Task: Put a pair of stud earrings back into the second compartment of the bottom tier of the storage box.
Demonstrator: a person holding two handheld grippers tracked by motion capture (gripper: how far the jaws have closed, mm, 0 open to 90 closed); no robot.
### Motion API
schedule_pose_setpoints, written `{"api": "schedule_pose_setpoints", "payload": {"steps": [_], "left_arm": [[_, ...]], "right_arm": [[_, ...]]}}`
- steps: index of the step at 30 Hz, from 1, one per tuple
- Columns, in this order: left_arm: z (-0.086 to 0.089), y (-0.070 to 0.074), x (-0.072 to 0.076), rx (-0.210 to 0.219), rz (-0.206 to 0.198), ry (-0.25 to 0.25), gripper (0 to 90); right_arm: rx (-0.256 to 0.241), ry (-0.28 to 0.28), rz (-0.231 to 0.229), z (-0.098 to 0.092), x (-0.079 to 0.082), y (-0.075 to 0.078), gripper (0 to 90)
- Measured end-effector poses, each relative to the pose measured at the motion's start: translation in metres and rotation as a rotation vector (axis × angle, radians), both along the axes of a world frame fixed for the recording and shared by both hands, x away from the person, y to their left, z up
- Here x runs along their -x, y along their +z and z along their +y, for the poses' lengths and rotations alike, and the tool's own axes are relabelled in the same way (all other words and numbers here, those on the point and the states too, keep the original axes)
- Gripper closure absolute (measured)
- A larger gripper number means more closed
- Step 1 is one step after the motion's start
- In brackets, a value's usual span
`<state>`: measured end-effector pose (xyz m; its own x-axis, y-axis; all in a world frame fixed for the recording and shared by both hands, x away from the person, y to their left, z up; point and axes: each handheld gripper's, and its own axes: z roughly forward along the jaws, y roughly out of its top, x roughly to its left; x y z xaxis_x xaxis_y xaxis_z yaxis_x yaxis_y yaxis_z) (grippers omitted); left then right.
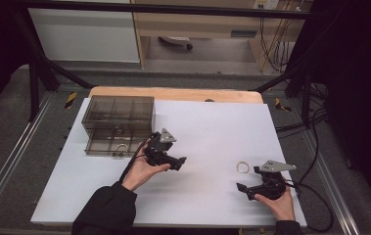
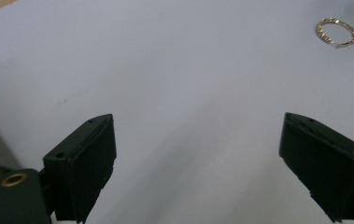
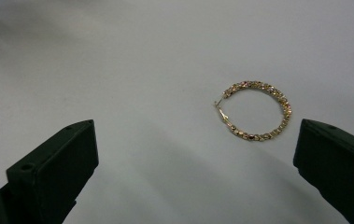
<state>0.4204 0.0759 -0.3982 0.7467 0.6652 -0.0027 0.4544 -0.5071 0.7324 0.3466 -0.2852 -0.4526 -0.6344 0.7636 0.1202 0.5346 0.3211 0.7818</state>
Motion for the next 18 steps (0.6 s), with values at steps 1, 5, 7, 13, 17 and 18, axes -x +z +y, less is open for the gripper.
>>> {"api": "schedule_pose_setpoints", "payload": {"steps": [1,5,7,13,17,18], "left_arm": [[-0.005,0.001,0.0,-0.001,-0.001,-0.007,10.8],[-0.019,0.002,-0.001,0.001,-0.005,-0.026,10.6],[-0.032,0.002,-0.002,-0.002,-0.003,-0.041,10.7],[-0.053,0.0,-0.006,-0.004,0.011,-0.06,11.0],[-0.07,-0.001,-0.009,-0.016,0.016,-0.075,11.7],[-0.075,-0.002,-0.01,-0.013,0.013,-0.077,12.4]], "right_arm": [[0.0,0.0,0.0,0.0,0.0,0.0,0.6],[-0.004,0.0,0.0,0.0,0.0,0.0,0.6],[-0.001,-0.001,-0.001,0.0,0.0,0.0,0.6],[0.001,0.0,-0.004,0.0,0.0,0.0,0.6],[0.002,0.0,-0.003,0.0,0.0,0.0,0.6],[0.005,0.001,-0.005,0.0,0.0,0.0,0.6]]}}
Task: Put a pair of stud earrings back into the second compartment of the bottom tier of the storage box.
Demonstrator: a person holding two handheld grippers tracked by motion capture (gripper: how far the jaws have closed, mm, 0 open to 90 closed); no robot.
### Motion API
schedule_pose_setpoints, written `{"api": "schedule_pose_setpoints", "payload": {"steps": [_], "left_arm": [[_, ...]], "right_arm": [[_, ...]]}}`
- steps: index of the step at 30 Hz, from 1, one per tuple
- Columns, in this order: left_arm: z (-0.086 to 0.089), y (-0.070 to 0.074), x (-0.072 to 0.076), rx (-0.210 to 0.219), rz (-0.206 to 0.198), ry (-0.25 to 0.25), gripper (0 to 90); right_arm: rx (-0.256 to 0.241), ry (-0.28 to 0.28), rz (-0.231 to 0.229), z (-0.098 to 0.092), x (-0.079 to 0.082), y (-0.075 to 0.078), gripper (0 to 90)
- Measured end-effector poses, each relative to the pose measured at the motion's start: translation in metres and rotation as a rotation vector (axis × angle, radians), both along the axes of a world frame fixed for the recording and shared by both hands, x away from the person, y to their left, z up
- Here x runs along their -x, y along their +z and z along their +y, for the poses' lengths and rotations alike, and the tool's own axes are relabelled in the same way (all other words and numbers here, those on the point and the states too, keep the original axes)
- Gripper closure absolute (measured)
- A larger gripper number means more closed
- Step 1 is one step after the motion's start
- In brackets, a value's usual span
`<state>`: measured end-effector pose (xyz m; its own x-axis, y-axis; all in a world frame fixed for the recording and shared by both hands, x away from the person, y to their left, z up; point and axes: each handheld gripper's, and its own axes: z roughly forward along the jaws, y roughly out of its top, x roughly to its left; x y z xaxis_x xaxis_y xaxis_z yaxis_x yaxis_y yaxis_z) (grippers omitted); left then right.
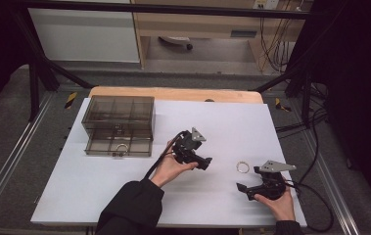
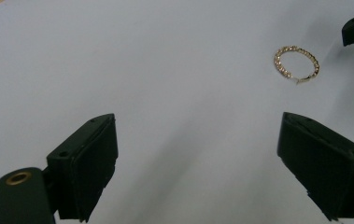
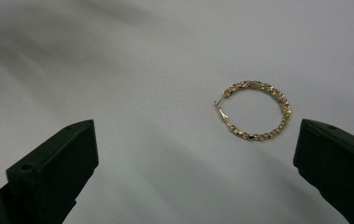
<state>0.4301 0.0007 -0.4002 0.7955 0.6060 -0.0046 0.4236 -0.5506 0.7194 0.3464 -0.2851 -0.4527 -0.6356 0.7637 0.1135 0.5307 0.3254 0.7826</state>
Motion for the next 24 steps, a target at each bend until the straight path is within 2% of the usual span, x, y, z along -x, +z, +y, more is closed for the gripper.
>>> {"api": "schedule_pose_setpoints", "payload": {"steps": [10,12,13,14,16,20,24], "left_arm": [[-0.044,-0.011,-0.003,-0.008,0.009,-0.033,17.8],[-0.054,-0.014,-0.004,-0.008,0.011,-0.043,19.7],[-0.054,-0.014,-0.004,-0.008,0.011,-0.043,20.8],[-0.062,-0.017,-0.004,0.004,0.023,-0.046,21.9],[-0.066,-0.018,-0.004,0.003,0.025,-0.047,23.7],[-0.085,-0.027,-0.003,-0.021,0.022,-0.062,28.1],[-0.096,-0.031,-0.003,-0.015,0.034,-0.075,34.1]], "right_arm": [[-0.001,0.003,-0.001,0.0,0.0,0.0,0.6],[-0.002,0.004,-0.001,0.0,0.0,0.0,0.6],[-0.002,0.004,-0.002,0.0,0.0,0.0,0.6],[-0.003,0.004,-0.002,0.0,0.0,0.0,0.6],[-0.002,0.005,-0.001,0.0,0.0,0.0,0.6],[-0.001,0.006,-0.003,0.0,0.0,0.0,0.6],[0.0,0.007,-0.002,0.0,0.0,0.0,0.6]]}}
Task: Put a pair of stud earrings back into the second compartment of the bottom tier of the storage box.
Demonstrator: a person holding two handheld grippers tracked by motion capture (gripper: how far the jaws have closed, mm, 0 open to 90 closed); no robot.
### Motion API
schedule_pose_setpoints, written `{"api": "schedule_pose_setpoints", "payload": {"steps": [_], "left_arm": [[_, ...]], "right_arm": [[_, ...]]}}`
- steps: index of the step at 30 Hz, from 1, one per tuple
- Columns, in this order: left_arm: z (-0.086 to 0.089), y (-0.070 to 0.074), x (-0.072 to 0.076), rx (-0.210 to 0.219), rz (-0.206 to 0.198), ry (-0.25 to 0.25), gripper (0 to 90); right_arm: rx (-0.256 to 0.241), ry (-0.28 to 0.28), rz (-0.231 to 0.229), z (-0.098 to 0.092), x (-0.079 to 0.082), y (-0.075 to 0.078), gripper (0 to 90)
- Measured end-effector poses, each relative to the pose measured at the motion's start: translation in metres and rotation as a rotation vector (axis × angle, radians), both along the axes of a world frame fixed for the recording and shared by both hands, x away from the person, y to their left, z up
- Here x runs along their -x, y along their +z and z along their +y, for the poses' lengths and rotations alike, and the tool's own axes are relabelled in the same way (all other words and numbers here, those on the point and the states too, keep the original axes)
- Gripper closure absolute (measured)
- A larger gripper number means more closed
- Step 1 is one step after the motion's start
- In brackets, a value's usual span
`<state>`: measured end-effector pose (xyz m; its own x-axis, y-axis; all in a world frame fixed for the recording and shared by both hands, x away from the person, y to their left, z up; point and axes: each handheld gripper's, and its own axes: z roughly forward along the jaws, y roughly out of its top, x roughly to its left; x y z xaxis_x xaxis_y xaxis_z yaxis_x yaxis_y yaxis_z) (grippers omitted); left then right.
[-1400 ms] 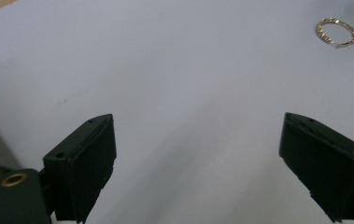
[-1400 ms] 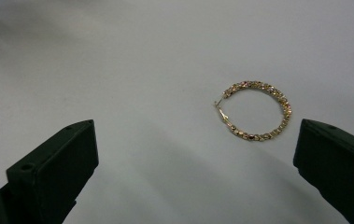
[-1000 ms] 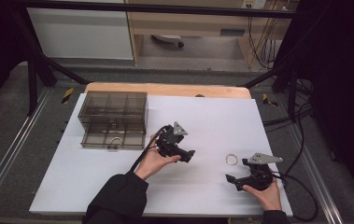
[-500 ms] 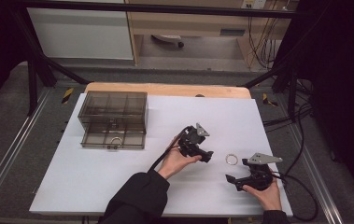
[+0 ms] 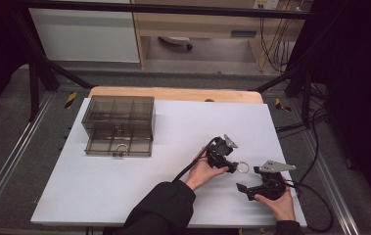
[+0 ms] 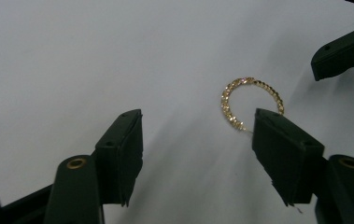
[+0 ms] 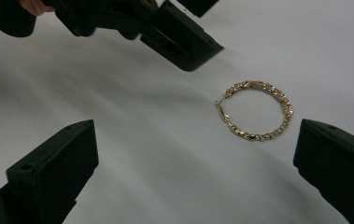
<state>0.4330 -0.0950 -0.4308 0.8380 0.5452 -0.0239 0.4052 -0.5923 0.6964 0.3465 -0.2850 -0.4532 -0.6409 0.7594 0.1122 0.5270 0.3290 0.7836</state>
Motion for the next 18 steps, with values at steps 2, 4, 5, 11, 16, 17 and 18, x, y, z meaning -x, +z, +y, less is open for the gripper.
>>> {"api": "schedule_pose_setpoints", "payload": {"steps": [2,4,5,11,16,17,18], "left_arm": [[-0.005,-0.002,0.0,0.0,0.002,-0.005,37.3],[-0.01,-0.004,0.0,-0.002,0.004,-0.013,40.1],[-0.012,-0.004,0.0,-0.002,0.003,-0.015,41.6],[-0.02,-0.008,-0.002,0.015,0.018,-0.019,53.8],[-0.024,-0.011,-0.002,0.015,0.026,-0.027,62.9],[-0.026,-0.012,-0.001,0.013,0.027,-0.03,64.2],[-0.027,-0.013,-0.001,0.011,0.026,-0.034,65.3]], "right_arm": [[0.001,0.0,-0.001,0.0,0.0,0.0,0.6],[0.001,0.001,-0.001,0.0,0.0,0.0,0.6],[-0.001,0.001,0.0,0.0,0.0,0.0,0.6],[0.0,0.002,0.004,0.001,0.0,0.0,0.6],[-0.001,0.004,0.005,0.001,0.0,0.0,0.6],[-0.003,0.003,0.003,0.001,0.0,0.0,0.6],[-0.006,0.003,0.003,0.001,0.0,0.0,0.6]]}}
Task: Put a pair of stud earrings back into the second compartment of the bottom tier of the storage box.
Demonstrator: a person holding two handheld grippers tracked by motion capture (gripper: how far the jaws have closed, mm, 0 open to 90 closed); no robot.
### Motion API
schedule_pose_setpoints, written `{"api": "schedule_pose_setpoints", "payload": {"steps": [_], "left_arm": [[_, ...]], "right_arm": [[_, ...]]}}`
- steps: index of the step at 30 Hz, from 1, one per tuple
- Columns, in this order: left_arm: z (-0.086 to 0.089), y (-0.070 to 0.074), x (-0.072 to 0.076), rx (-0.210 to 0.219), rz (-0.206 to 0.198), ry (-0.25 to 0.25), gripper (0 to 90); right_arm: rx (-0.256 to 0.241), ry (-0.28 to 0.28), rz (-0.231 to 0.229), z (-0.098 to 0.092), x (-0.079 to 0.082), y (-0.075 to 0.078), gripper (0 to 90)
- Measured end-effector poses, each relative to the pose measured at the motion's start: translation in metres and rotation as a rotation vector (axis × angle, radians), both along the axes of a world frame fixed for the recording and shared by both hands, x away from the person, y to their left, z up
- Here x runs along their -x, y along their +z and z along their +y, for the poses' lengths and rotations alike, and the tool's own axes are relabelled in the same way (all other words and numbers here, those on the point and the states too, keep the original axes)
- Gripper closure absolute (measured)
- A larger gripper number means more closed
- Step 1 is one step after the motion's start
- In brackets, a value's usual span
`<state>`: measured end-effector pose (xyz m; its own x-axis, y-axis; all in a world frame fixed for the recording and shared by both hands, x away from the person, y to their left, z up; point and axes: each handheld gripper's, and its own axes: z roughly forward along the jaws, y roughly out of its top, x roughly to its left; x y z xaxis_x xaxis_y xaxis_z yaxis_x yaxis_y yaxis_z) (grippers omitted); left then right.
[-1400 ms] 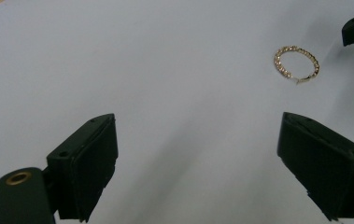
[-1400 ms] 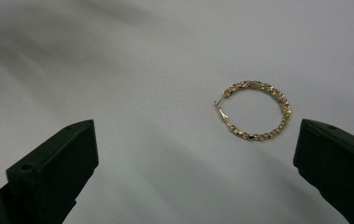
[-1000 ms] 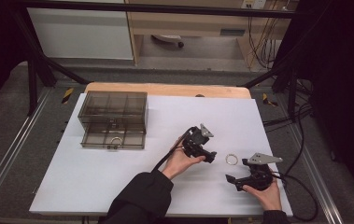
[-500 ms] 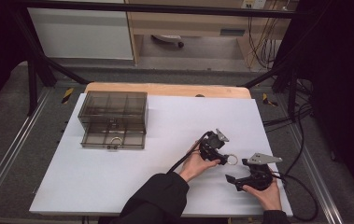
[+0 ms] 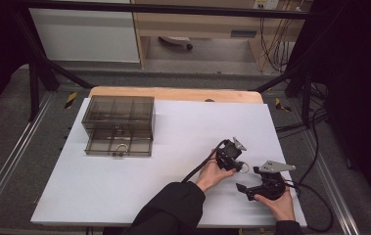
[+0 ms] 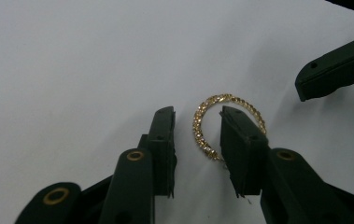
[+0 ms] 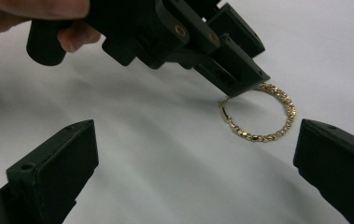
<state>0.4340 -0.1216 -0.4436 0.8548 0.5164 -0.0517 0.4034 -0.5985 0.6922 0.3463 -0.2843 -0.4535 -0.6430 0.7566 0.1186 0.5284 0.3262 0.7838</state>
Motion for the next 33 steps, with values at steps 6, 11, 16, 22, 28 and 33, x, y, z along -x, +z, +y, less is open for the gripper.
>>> {"api": "schedule_pose_setpoints", "payload": {"steps": [6,11,16,22,28,33], "left_arm": [[-0.0032,-0.0031,-0.0007,-0.006,-0.006,-0.003,72.6],[-0.0042,-0.0047,-0.0013,0.0,-0.006,0.001,77.0],[-0.0052,-0.0046,-0.0009,-0.006,-0.004,-0.006,81.5],[-0.0061,-0.0045,-0.0007,-0.007,0.0,-0.001,85.4],[-0.0061,-0.0041,-0.001,-0.014,-0.005,-0.013,86.1],[-0.0038,-0.0022,-0.0025,-0.004,0.006,-0.008,86.5]], "right_arm": [[0.003,0.001,0.0,-0.0001,0.0,-0.0002,0.6],[0.002,0.001,-0.001,-0.0001,0.0,-0.0002,0.6],[0.0,0.001,-0.001,0.0,0.0,-0.0002,0.6],[0.001,0.001,-0.001,0.0,0.0,-0.0002,0.6],[-0.001,0.001,0.002,-0.0003,0.0003,0.0003,0.6],[-0.001,0.001,0.0,-0.0003,0.0002,0.0002,0.6]]}}
